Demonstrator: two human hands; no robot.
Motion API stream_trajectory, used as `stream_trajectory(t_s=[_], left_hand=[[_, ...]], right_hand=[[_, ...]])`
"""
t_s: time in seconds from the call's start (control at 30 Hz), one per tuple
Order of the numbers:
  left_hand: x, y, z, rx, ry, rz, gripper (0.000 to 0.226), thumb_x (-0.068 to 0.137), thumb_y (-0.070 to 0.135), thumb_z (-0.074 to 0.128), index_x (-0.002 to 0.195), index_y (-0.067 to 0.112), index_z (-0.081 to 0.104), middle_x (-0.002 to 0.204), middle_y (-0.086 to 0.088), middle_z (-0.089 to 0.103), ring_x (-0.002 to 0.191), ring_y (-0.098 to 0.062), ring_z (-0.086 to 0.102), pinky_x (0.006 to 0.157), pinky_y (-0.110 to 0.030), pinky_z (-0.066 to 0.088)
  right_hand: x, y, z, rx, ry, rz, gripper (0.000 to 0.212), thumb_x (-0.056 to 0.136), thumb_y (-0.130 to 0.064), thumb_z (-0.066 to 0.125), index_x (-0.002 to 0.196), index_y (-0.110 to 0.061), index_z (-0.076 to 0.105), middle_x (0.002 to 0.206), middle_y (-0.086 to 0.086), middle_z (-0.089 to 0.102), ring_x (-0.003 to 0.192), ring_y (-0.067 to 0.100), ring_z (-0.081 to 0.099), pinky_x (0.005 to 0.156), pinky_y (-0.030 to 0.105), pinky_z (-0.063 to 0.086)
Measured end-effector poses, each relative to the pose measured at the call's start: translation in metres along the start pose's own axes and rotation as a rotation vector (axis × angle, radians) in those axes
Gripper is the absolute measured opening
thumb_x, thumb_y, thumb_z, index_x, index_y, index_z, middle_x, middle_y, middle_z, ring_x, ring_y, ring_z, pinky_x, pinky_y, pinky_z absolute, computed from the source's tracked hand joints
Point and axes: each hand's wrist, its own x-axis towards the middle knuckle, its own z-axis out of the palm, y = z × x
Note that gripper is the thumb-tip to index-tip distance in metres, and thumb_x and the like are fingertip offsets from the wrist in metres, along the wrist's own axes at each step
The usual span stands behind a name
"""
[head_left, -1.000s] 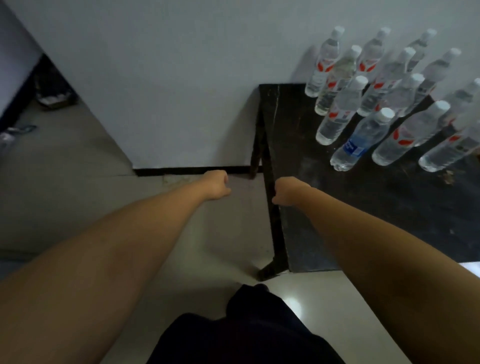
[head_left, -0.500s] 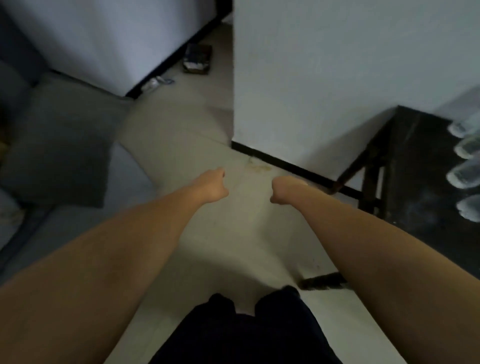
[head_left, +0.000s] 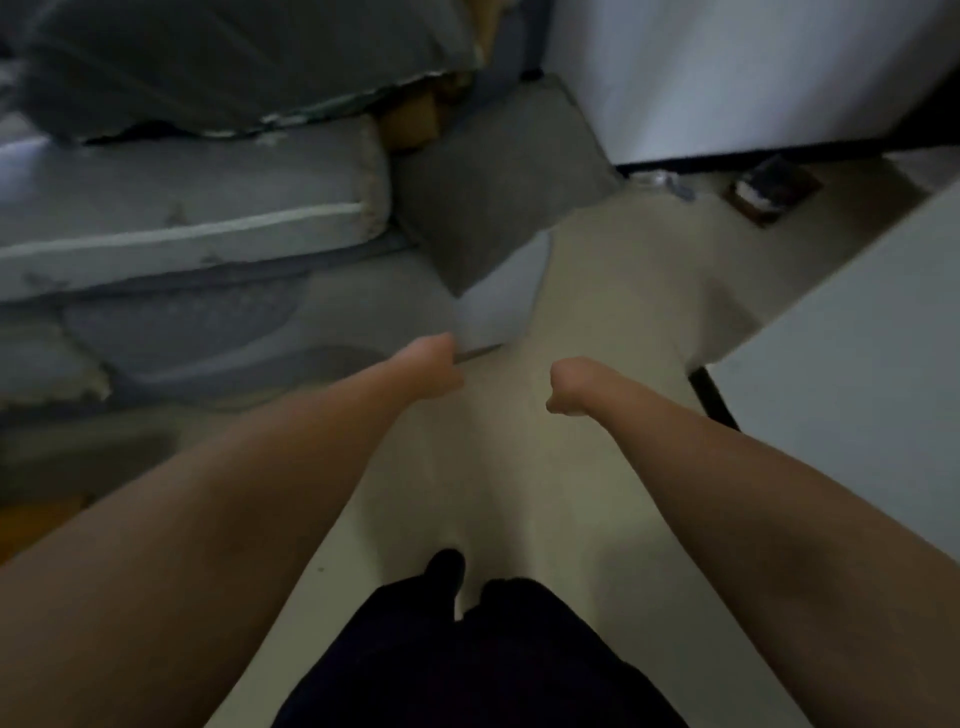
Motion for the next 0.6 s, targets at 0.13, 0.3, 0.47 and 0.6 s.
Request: stream_trajectory(t_s=[0.13, 0.3, 0.47, 0.6], left_hand=[[-0.037, -0.033, 0.006, -0.118, 0.099, -0.218, 0.05, 0.089, 0.025, 0.06, 0.133, 0.007, 0.046, 0.132, -0.017, 0.053, 0.12, -0.033, 0.052, 0.092, -0.034, 0.045], [-0.105, -0.059, 0.036, -0.293, 0.216, -0.502, 0.053, 0.09, 0.021, 0.062, 0.136, 0.004, 0.043, 0.137, -0.017, 0.049, 0.123, -0.032, 0.05, 0.095, -0.034, 0.042], [-0.187, -0.078, 0.084, -0.425, 0.275, -0.738, 0.053, 0.092, 0.022, 0.057, 0.14, 0.008, 0.04, 0.14, -0.015, 0.047, 0.126, -0.03, 0.048, 0.095, -0.031, 0.041], [-0.257, -0.095, 0.114, -0.518, 0.324, -0.885, 0.051, 0.092, 0.021, 0.057, 0.138, 0.007, 0.042, 0.14, -0.015, 0.047, 0.127, -0.029, 0.047, 0.097, -0.031, 0.041]], right_hand=[[0.013, -0.044, -0.008, -0.137, 0.01, -0.212, 0.03, 0.09, -0.024, 0.057, 0.112, -0.004, 0.06, 0.118, 0.015, 0.061, 0.108, 0.032, 0.059, 0.081, 0.032, 0.047], [0.001, -0.102, -0.003, -0.349, 0.025, -0.491, 0.035, 0.087, -0.028, 0.058, 0.115, -0.006, 0.06, 0.119, 0.013, 0.061, 0.109, 0.032, 0.06, 0.089, 0.037, 0.051], [-0.033, -0.156, 0.027, -0.574, 0.002, -0.729, 0.039, 0.091, -0.022, 0.053, 0.123, -0.001, 0.059, 0.127, 0.015, 0.059, 0.116, 0.033, 0.058, 0.092, 0.038, 0.049], [-0.069, -0.206, 0.057, -0.674, -0.001, -0.859, 0.043, 0.092, -0.022, 0.053, 0.129, 0.0, 0.055, 0.133, 0.016, 0.056, 0.12, 0.033, 0.056, 0.095, 0.037, 0.047]])
